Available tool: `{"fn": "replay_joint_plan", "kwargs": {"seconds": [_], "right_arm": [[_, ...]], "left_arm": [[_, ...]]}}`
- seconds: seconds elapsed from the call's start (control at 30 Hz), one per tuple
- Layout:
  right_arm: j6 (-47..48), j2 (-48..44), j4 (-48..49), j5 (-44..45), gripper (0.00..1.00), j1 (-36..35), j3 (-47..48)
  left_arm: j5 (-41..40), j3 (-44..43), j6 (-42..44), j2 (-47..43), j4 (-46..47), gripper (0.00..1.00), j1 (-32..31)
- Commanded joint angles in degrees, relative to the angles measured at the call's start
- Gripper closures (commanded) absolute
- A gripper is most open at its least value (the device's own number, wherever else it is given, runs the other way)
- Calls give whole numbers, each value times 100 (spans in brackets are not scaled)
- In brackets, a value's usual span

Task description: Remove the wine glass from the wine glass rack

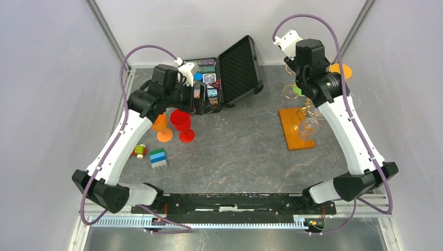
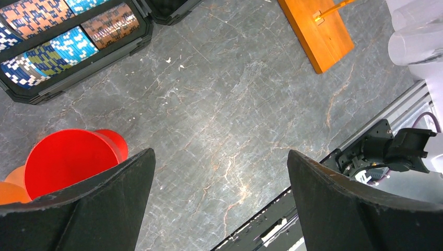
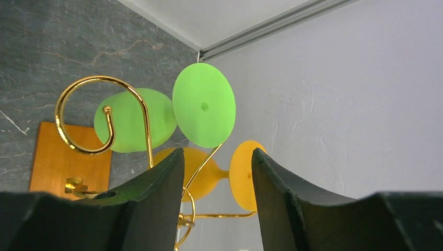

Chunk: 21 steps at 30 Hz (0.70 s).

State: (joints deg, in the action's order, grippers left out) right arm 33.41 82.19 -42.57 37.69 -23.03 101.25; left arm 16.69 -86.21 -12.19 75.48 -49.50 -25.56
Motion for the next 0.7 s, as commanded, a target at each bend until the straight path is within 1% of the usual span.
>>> {"fn": "replay_joint_plan", "kwargs": {"seconds": [0.0, 0.13, 0.2, 0.37, 0.67], "right_arm": [[261, 152, 126, -504, 45, 261, 220], [408, 300, 237, -796, 47, 505, 199], [489, 401, 266, -844, 49, 589, 212], [667, 529, 366, -1074, 53, 651, 136], [891, 476, 427, -1252, 52, 658, -125]], "left_arm": [[169, 44, -166, -155, 230, 0, 16], [191, 74, -166, -136, 230, 0, 15], [195, 84, -170, -132, 230, 0, 14], [176, 113, -161, -127, 230, 0, 16], [162, 149, -144, -94, 230, 0, 14]]}}
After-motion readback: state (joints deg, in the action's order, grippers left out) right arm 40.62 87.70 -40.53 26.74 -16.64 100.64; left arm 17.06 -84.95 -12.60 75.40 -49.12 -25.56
